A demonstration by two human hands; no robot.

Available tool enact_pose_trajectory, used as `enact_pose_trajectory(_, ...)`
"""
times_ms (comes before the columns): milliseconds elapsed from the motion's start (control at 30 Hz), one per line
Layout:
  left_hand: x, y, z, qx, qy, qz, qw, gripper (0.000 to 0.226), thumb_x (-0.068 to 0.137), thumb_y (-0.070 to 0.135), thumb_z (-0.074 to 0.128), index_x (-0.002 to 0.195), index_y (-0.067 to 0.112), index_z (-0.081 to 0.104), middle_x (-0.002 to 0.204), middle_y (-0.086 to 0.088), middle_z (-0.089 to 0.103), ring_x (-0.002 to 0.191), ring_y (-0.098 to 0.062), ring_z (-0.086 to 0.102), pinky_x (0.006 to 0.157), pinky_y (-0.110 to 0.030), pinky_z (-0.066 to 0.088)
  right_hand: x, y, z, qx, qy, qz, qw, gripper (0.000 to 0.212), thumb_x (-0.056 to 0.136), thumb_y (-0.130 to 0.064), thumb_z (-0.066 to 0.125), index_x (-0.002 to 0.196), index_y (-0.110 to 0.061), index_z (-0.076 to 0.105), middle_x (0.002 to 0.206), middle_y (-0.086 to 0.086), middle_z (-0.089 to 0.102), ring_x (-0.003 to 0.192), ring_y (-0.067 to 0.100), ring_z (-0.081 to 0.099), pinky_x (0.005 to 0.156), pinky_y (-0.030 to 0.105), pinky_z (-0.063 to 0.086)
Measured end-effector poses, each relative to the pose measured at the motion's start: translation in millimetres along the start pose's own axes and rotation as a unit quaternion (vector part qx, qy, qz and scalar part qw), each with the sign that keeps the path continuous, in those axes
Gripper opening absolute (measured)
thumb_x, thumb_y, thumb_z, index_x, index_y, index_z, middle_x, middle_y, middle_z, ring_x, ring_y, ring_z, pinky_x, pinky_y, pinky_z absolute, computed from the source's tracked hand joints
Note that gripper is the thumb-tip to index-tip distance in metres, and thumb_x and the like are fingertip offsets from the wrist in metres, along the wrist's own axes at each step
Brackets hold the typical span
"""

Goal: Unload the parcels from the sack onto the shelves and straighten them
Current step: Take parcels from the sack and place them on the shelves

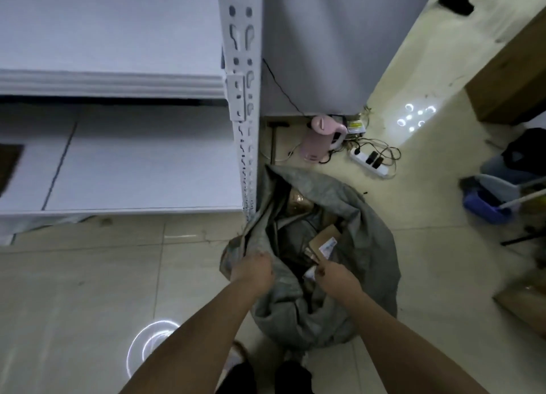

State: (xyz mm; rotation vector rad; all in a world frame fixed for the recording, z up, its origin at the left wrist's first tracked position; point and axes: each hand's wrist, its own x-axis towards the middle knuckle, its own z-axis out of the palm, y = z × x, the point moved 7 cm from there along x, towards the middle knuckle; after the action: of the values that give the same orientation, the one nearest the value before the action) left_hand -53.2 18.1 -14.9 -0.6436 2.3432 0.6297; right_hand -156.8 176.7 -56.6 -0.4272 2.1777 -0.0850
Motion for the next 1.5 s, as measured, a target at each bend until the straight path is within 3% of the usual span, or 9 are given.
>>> enact_pose_trajectory(200,87.7,6.7,104.6,0.114,-0.036,0.044,0.992,0.053,0.099,0.034,0.036,0.145,0.009,0.028,0.15,-0.013,0.029,0.132,-0.032,0.035,0.106,-0.041,0.032,106.3,46.7,81.0,-0.045,-0.006,-0.018,0.999,0.033,0.101,-0.028,0.038,0.125,-0.015,0.058,0.124,0.01,0.061,0.112,0.028,0.058,0.091,0.033,0.045)
enact_pose_trajectory(367,174.3,8.5,194.9,0.15,-0.03,0.104,0.983,0.059,0.1,0.034,0.035,0.151,0.011,0.016,0.157,-0.011,0.017,0.143,-0.029,0.017,0.117,-0.042,0.017,204.2,69.8,139.3,-0.092,0.014,-0.048,0.994,0.03,0.099,-0.021,0.041,0.123,-0.013,0.056,0.122,0.01,0.059,0.11,0.027,0.058,0.087,0.034,0.047)
enact_pose_trajectory(500,239.9,16.0,255.4,0.188,-0.03,0.159,0.969,0.059,0.099,0.037,0.032,0.152,0.016,0.018,0.16,-0.003,0.014,0.147,-0.021,0.006,0.118,-0.042,0.004,267.7,85.9,181.7,-0.176,0.025,-0.083,0.981,0.031,0.1,-0.015,0.038,0.127,-0.006,0.051,0.13,0.016,0.054,0.122,0.031,0.051,0.098,0.038,0.043)
enact_pose_trajectory(633,270.9,11.4,299.3,0.254,-0.054,0.204,0.944,0.056,0.098,0.041,0.027,0.148,0.016,0.032,0.155,-0.004,0.03,0.147,-0.019,0.009,0.117,-0.044,-0.007,302.6,101.2,218.3,-0.221,-0.073,-0.091,0.968,0.05,0.097,-0.028,0.048,0.14,-0.006,0.036,0.144,0.02,0.04,0.133,0.035,0.039,0.108,0.039,0.036)
enact_pose_trajectory(767,272.1,-21.4,322.6,0.286,-0.163,0.127,0.936,0.061,0.096,0.049,0.021,0.144,0.015,0.04,0.15,-0.01,0.037,0.141,-0.024,0.029,0.115,-0.04,0.015,312.1,111.8,233.2,-0.24,-0.142,-0.081,0.957,0.081,0.086,-0.044,0.064,0.148,-0.013,0.024,0.153,0.016,0.029,0.139,0.035,0.033,0.113,0.042,0.029)
enact_pose_trajectory(967,255.8,-37.7,327.0,0.266,-0.279,0.049,0.922,0.065,0.096,0.052,0.024,0.15,0.014,0.027,0.155,-0.01,0.028,0.139,-0.031,0.031,0.111,-0.047,0.024,312.6,105.4,253.2,-0.259,-0.161,-0.048,0.951,0.086,0.09,-0.051,0.057,0.153,-0.014,0.012,0.159,0.018,0.011,0.145,0.037,0.017,0.117,0.051,0.017)
enact_pose_trajectory(1133,259.4,-37.8,323.2,0.256,-0.253,0.045,0.932,0.065,0.096,0.055,0.031,0.145,0.015,0.036,0.15,-0.01,0.037,0.135,-0.029,0.037,0.11,-0.045,0.025,306.8,95.9,267.6,-0.277,-0.115,-0.003,0.954,0.094,0.081,-0.059,0.063,0.152,-0.023,0.013,0.159,0.012,0.003,0.141,0.041,0.018,0.109,0.052,0.024)
enact_pose_trajectory(1300,260.5,-39.8,323.5,0.255,-0.216,0.068,0.94,0.057,0.097,0.05,0.034,0.138,0.013,0.046,0.143,-0.013,0.044,0.129,-0.03,0.042,0.107,-0.042,0.026,305.3,94.1,271.1,-0.205,-0.044,0.039,0.977,0.071,0.089,-0.049,0.054,0.148,-0.021,0.025,0.157,0.009,0.009,0.138,0.039,0.019,0.107,0.047,0.029)
enact_pose_trajectory(1500,225.1,-43.3,273.9,0.123,-0.117,0.047,0.984,0.048,0.096,0.038,0.044,0.136,0.011,0.046,0.14,-0.014,0.042,0.129,-0.031,0.039,0.106,-0.039,0.032,257.2,74.1,200.2,-0.076,0.037,-0.027,0.996,0.094,0.072,-0.06,0.069,0.144,-0.019,0.024,0.152,0.008,0.016,0.135,0.037,0.022,0.106,0.047,0.032)
